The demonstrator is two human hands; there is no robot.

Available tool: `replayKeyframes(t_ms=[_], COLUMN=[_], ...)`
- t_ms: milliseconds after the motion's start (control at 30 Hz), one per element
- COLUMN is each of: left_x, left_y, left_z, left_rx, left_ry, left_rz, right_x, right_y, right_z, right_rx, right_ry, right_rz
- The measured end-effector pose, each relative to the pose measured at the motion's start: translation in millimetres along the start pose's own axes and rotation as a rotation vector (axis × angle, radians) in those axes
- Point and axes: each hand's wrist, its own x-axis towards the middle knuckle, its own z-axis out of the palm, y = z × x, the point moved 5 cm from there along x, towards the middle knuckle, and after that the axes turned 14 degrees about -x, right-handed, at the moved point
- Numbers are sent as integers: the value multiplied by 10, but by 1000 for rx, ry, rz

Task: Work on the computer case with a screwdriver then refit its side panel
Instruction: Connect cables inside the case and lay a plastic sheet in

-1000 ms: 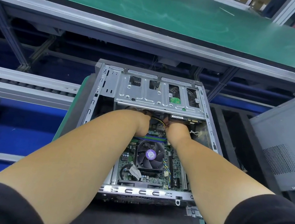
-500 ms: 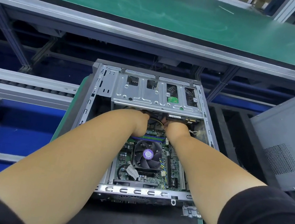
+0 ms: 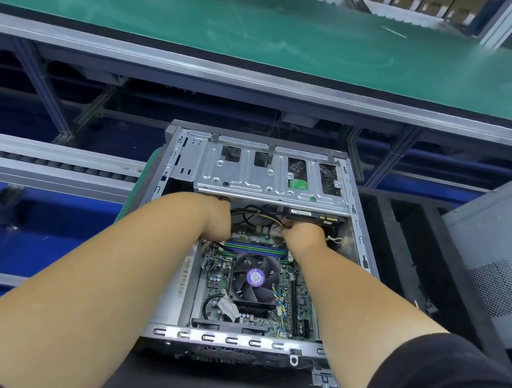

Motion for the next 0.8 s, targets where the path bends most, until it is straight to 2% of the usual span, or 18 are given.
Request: replayKeyframes(t_ms=[200, 433, 667, 733, 800], left_x=[112, 248, 215, 165, 107], left_y=[17, 24, 8, -4, -32], left_z=[24, 22, 34, 12, -10], left_rx=[-130, -150, -145, -161, -157], left_ry=[-54, -18, -11, -5, -11], left_rz=[37, 4, 4, 10, 20], right_x=[104, 164, 259, 218, 110], right_y=[-50, -24, -79, -76, -72], right_z=[40, 72, 37, 33, 10], right_rx=[22, 59, 205, 194, 94], right_ry=[-68, -65, -291, -273, -151], right_rz=[-19, 2, 5, 8, 13])
